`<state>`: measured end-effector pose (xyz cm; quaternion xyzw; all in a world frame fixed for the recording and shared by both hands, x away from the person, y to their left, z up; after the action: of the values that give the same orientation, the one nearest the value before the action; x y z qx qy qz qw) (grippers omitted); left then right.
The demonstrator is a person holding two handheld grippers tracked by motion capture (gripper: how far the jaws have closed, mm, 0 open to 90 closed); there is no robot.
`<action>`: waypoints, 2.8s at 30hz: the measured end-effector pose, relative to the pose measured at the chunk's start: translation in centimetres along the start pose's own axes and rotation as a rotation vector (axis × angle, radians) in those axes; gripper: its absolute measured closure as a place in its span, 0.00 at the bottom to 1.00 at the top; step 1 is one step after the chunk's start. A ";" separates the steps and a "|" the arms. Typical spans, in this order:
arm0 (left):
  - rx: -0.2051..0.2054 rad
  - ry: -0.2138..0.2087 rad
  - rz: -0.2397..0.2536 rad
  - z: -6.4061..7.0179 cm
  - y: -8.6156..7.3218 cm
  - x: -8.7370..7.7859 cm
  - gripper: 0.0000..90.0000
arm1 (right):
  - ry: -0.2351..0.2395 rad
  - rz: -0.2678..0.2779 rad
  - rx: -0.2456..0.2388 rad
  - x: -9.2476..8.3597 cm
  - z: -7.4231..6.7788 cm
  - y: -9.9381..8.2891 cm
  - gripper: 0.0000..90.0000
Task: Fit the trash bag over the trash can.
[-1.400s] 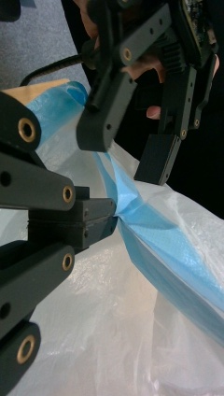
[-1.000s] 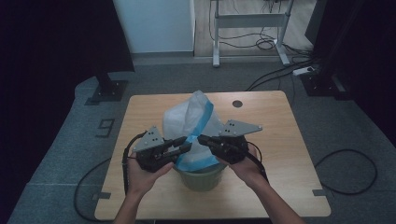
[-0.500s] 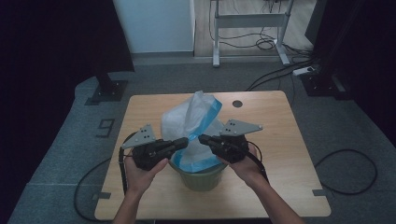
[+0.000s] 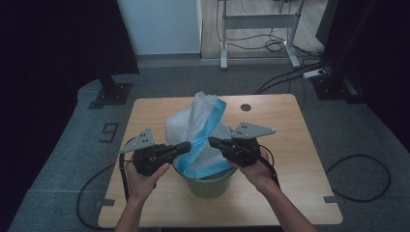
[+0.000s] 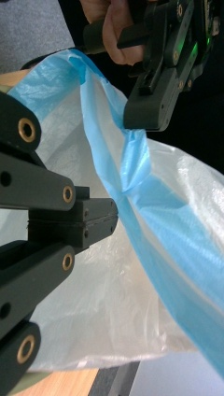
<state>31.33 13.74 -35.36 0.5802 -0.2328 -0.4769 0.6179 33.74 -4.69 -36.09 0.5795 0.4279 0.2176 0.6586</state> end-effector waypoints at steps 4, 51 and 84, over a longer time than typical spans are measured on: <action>-0.013 -0.007 0.021 -0.2 0.0 -0.1 1.00 | 0.019 0.010 0.027 -0.3 0.4 -0.2 0.99; -0.020 0.015 0.103 -0.4 0.7 -1.9 1.00 | 0.013 0.038 0.188 -1.7 2.8 -0.2 0.99; 0.047 0.227 -0.018 0.2 -1.4 -1.8 0.32 | -0.141 -0.007 0.230 -5.2 6.0 -0.4 0.99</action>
<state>29.94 15.37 -36.20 0.6468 -0.1673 -0.4080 0.6222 35.78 -12.30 -35.09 0.6634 0.4048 0.1238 0.6170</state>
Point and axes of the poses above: each handheld gripper's, and its own axes: x roughly forward along the jaws, y roughly out of its top, z roughly to its right, the point moved 6 cm from there along x, roughly forward along the jaws, and after that the axes turned 3 degrees about -x, right-handed, at the moved point
